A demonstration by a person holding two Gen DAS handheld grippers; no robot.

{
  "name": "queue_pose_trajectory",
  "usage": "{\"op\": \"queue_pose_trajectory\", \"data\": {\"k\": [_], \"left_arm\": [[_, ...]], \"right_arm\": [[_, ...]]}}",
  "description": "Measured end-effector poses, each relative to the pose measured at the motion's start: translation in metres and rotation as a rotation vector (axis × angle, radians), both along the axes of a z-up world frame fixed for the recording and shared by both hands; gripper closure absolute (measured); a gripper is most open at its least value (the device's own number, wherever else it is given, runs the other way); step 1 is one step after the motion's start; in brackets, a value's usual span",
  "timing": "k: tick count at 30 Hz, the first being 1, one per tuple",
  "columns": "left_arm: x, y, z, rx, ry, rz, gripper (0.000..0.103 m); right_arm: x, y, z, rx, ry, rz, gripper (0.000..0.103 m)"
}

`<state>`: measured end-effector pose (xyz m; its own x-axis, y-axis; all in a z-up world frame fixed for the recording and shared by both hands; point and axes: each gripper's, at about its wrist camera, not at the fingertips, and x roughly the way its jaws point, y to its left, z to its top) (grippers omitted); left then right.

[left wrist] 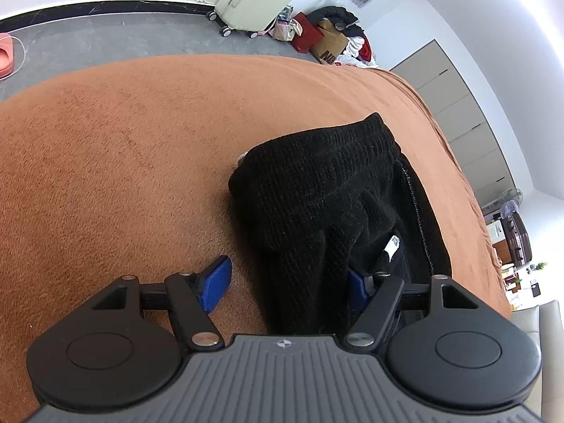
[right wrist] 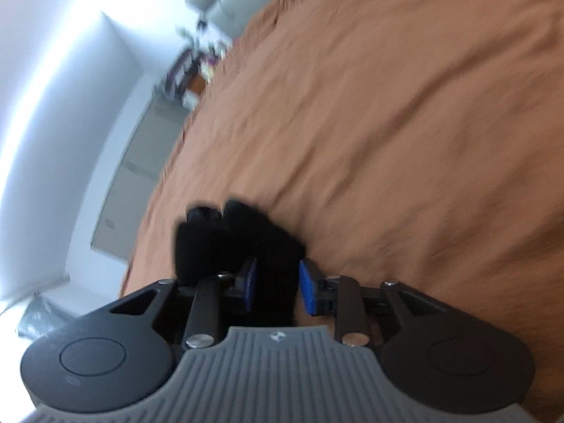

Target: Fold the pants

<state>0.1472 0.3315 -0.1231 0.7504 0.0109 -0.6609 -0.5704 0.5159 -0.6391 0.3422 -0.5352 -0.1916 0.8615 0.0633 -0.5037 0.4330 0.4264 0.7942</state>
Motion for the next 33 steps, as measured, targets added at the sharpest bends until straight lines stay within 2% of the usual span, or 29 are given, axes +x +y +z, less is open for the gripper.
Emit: {"op": "queue_pose_trajectory", "data": {"k": [2, 3, 5, 6, 8, 9, 11, 12, 13, 14, 16, 17, 18, 20, 21, 23, 24, 25, 28, 32, 33], "left_arm": [[0.001, -0.001, 0.000, 0.002, 0.003, 0.002, 0.021], [0.001, -0.001, 0.000, 0.003, 0.004, 0.002, 0.021], [0.002, -0.001, 0.000, 0.002, 0.005, 0.004, 0.020], [0.002, -0.002, 0.000, 0.002, 0.004, 0.005, 0.020], [0.003, -0.002, 0.000, 0.003, 0.004, 0.003, 0.020], [0.003, -0.002, 0.000, 0.006, 0.003, 0.002, 0.020], [0.003, -0.001, -0.001, 0.002, 0.004, 0.000, 0.019], [0.003, 0.000, -0.001, -0.003, 0.005, 0.000, 0.019], [0.004, 0.000, -0.001, -0.006, 0.007, 0.000, 0.019], [0.004, 0.001, -0.001, -0.007, 0.009, -0.002, 0.019], [0.003, 0.001, 0.000, -0.005, 0.011, -0.004, 0.019], [0.003, 0.001, 0.000, -0.007, 0.010, -0.005, 0.019], [0.002, 0.002, 0.000, -0.010, 0.008, -0.005, 0.019], [0.001, 0.003, -0.002, -0.013, 0.001, -0.005, 0.019], [0.000, 0.004, -0.003, -0.015, -0.001, -0.005, 0.018], [0.000, 0.005, -0.005, -0.020, -0.004, -0.003, 0.017], [0.000, 0.005, -0.005, -0.019, -0.003, -0.001, 0.016], [0.001, 0.005, -0.005, -0.017, -0.002, 0.000, 0.016], [0.001, 0.001, -0.003, -0.007, 0.003, 0.002, 0.016], [0.001, -0.001, -0.002, -0.008, 0.005, -0.001, 0.016], [0.001, -0.001, -0.002, -0.010, 0.006, -0.001, 0.016]], "right_arm": [[0.010, 0.002, 0.004, -0.001, 0.049, 0.040, 0.082], [0.011, 0.001, 0.005, 0.032, 0.045, 0.045, 0.085], [0.002, -0.004, 0.005, 0.111, -0.026, 0.021, 0.089], [-0.007, -0.005, 0.011, 0.100, -0.074, -0.014, 0.090], [-0.025, 0.001, 0.029, -0.043, -0.139, -0.093, 0.090], [-0.036, 0.014, 0.045, -0.165, -0.168, -0.112, 0.090], [-0.053, 0.058, 0.076, -0.503, -0.205, -0.090, 0.091], [-0.055, 0.080, 0.085, -0.666, -0.197, -0.061, 0.091], [-0.053, 0.096, 0.086, -0.781, -0.150, -0.044, 0.091], [-0.044, 0.104, 0.080, -0.841, -0.065, -0.023, 0.089], [-0.028, 0.096, 0.062, -0.820, 0.140, -0.029, 0.090], [-0.028, 0.088, 0.055, -0.792, 0.213, -0.079, 0.090], [-0.035, 0.079, 0.051, -0.750, 0.237, -0.133, 0.088], [-0.050, 0.069, 0.049, -0.694, 0.209, -0.184, 0.087], [-0.056, 0.068, 0.050, -0.687, 0.168, -0.172, 0.086], [-0.066, 0.068, 0.055, -0.675, 0.062, -0.131, 0.077], [-0.068, 0.067, 0.056, -0.654, 0.014, -0.100, 0.067], [-0.067, 0.064, 0.056, -0.613, -0.026, -0.055, 0.062], [-0.062, 0.067, 0.057, -0.558, -0.061, 0.014, 0.063], [-0.036, 0.068, 0.049, -0.539, 0.029, 0.061, 0.063], [-0.031, 0.069, 0.048, -0.555, 0.052, 0.074, 0.080]]}}
